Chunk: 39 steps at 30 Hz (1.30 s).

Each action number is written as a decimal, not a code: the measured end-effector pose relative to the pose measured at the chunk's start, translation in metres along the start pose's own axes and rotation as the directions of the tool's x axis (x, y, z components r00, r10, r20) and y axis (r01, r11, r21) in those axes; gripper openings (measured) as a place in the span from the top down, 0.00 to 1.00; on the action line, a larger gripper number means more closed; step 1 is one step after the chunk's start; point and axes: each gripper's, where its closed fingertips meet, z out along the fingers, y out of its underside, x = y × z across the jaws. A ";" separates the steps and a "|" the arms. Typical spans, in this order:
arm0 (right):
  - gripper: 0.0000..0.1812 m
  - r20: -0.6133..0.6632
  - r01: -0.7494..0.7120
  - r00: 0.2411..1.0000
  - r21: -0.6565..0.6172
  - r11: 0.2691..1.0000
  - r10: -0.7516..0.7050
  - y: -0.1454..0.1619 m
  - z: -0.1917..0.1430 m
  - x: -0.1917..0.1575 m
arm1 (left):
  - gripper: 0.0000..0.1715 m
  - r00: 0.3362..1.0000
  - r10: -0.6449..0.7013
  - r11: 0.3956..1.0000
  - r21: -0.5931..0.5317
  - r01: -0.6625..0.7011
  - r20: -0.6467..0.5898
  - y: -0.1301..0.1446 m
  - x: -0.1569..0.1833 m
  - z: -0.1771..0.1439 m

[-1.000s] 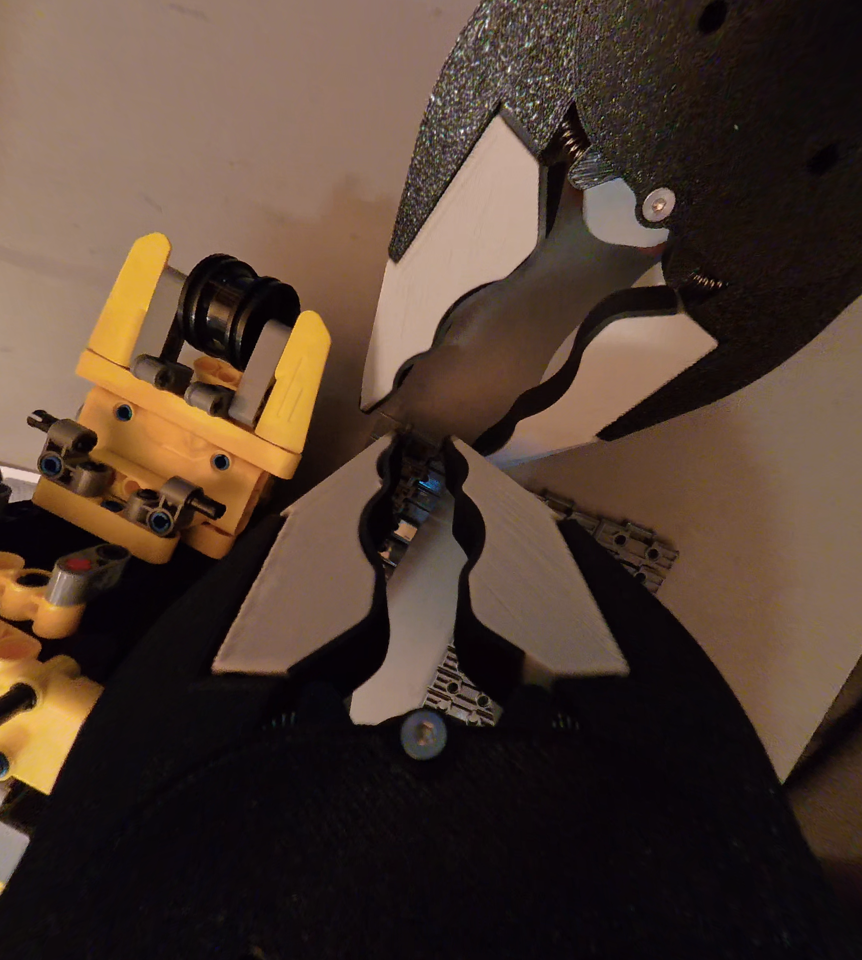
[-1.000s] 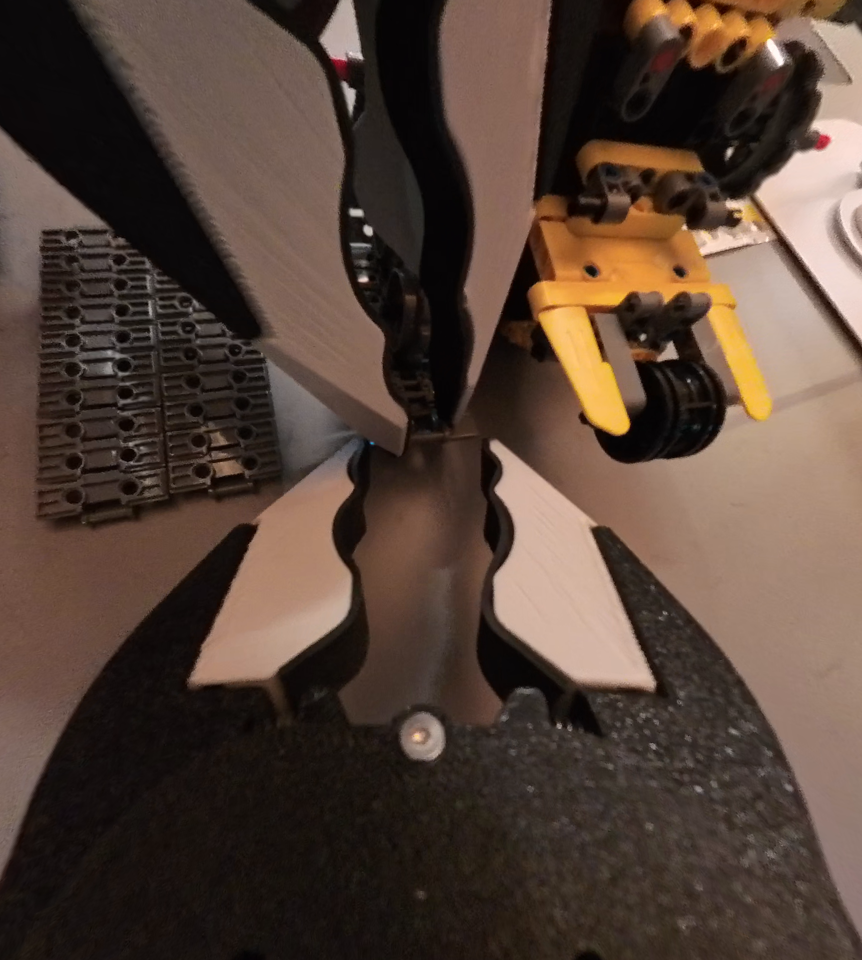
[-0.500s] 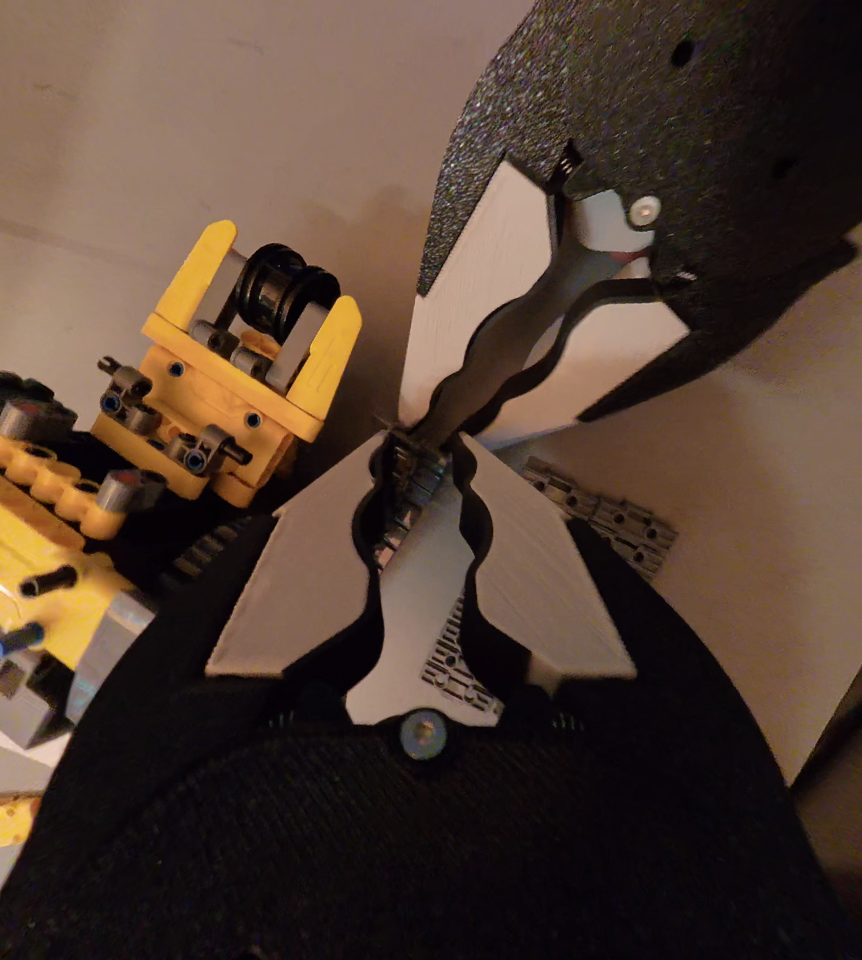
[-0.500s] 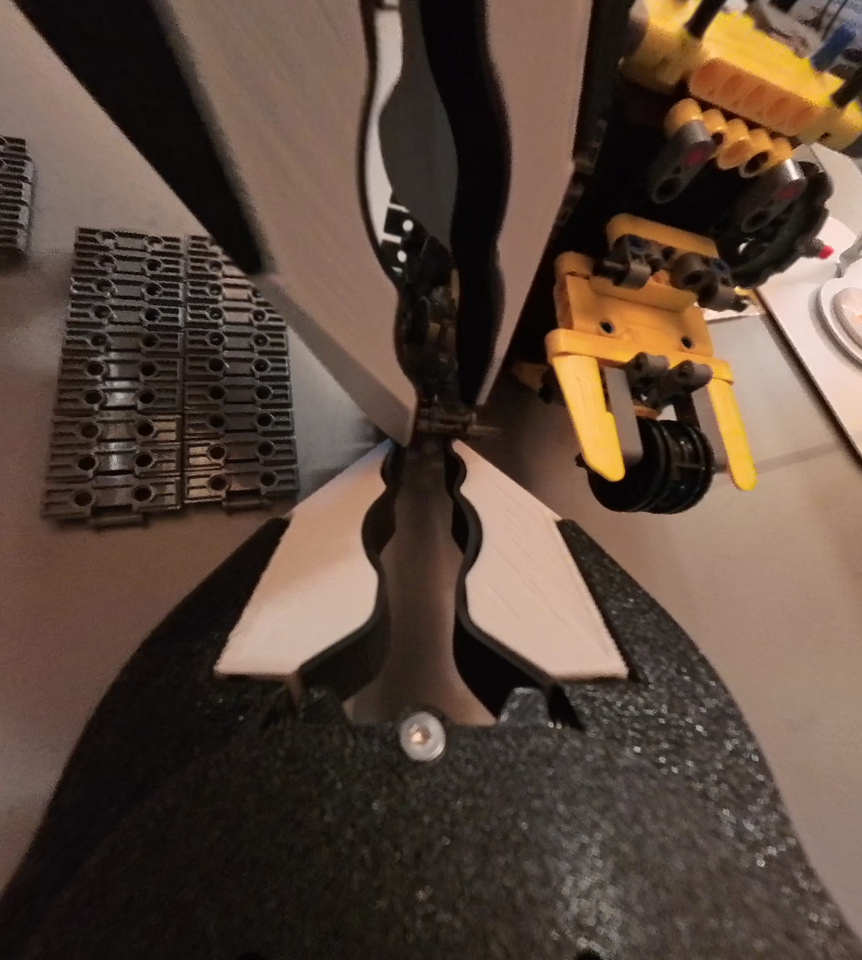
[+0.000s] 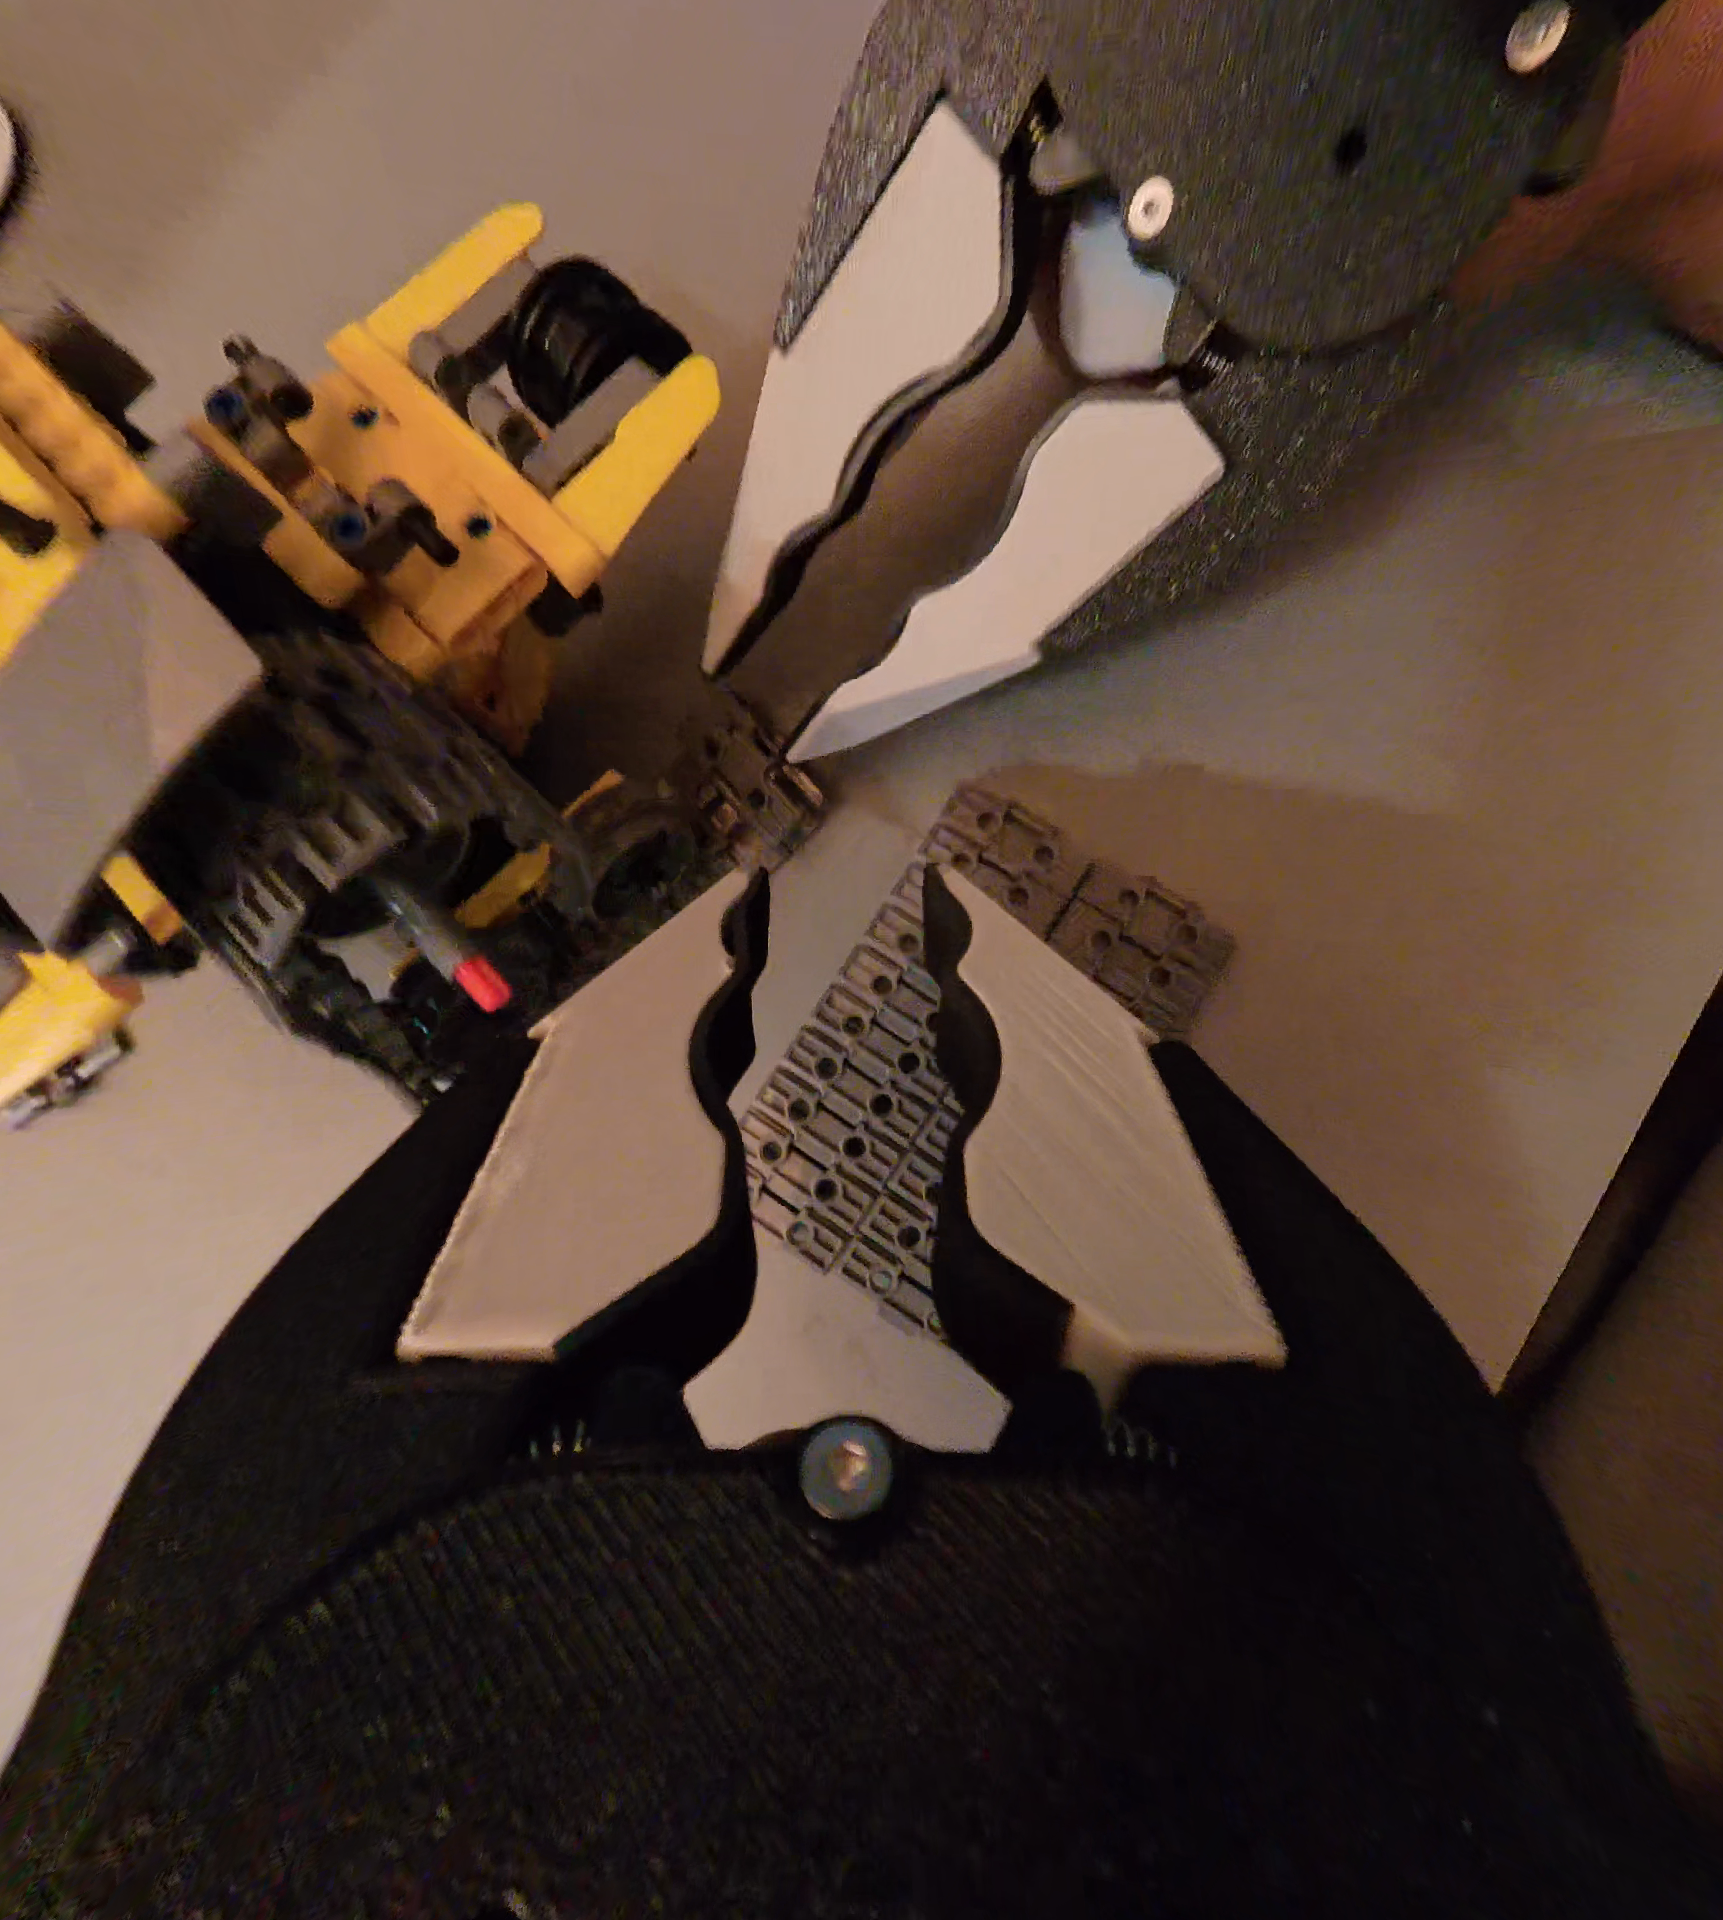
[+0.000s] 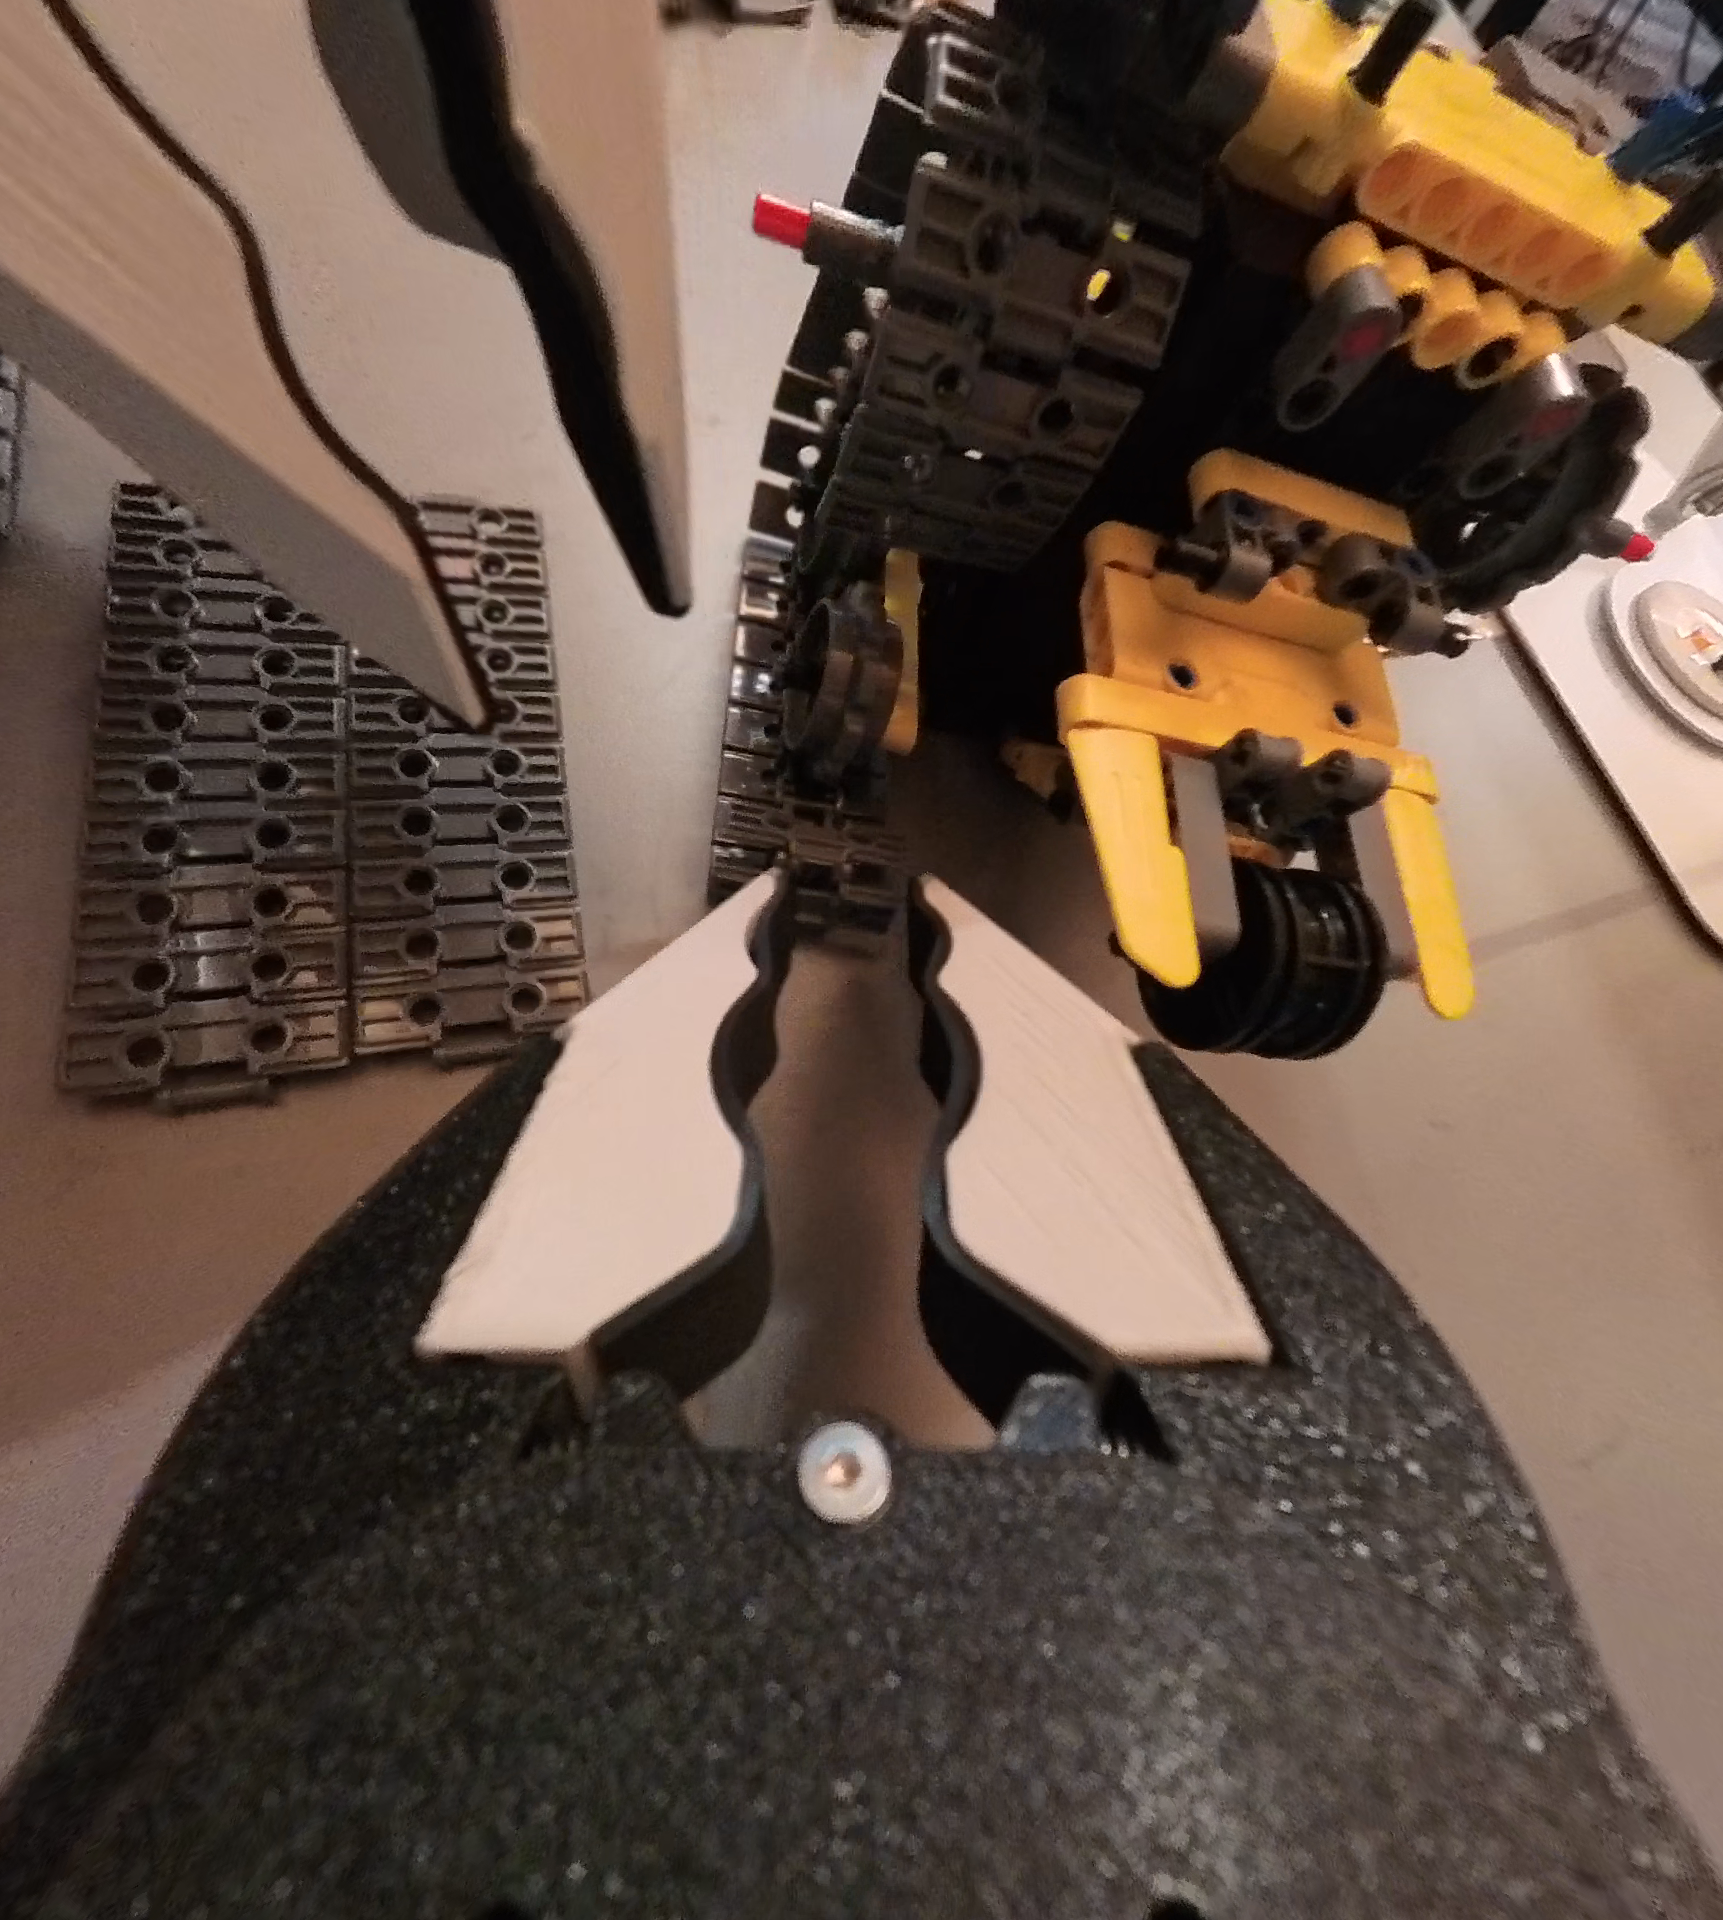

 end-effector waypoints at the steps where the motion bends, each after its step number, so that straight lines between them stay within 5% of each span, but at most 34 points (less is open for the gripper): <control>1: 0.85 0.003 -0.016 1.000 0.001 1.000 0.016 0.000 -0.001 0.000 | 0.84 1.000 -0.014 1.000 0.003 0.014 0.001 0.004 -0.001 0.000; 10: 0.72 0.035 -0.232 0.972 -0.045 0.972 0.233 -0.003 0.005 -0.008 | 0.83 0.996 -0.090 0.995 0.039 0.090 0.018 0.023 -0.016 -0.002; 29: 0.78 -0.029 -0.173 0.985 -0.125 0.977 0.171 0.012 0.004 -0.009 | 0.79 0.981 -0.150 0.977 0.133 0.166 -0.122 0.013 -0.003 0.008; 39: 0.79 -0.092 -0.072 0.993 0.000 0.997 0.072 -0.007 -0.002 -0.004 | 0.86 0.896 -0.341 0.896 0.192 0.401 -0.284 -0.002 0.004 0.014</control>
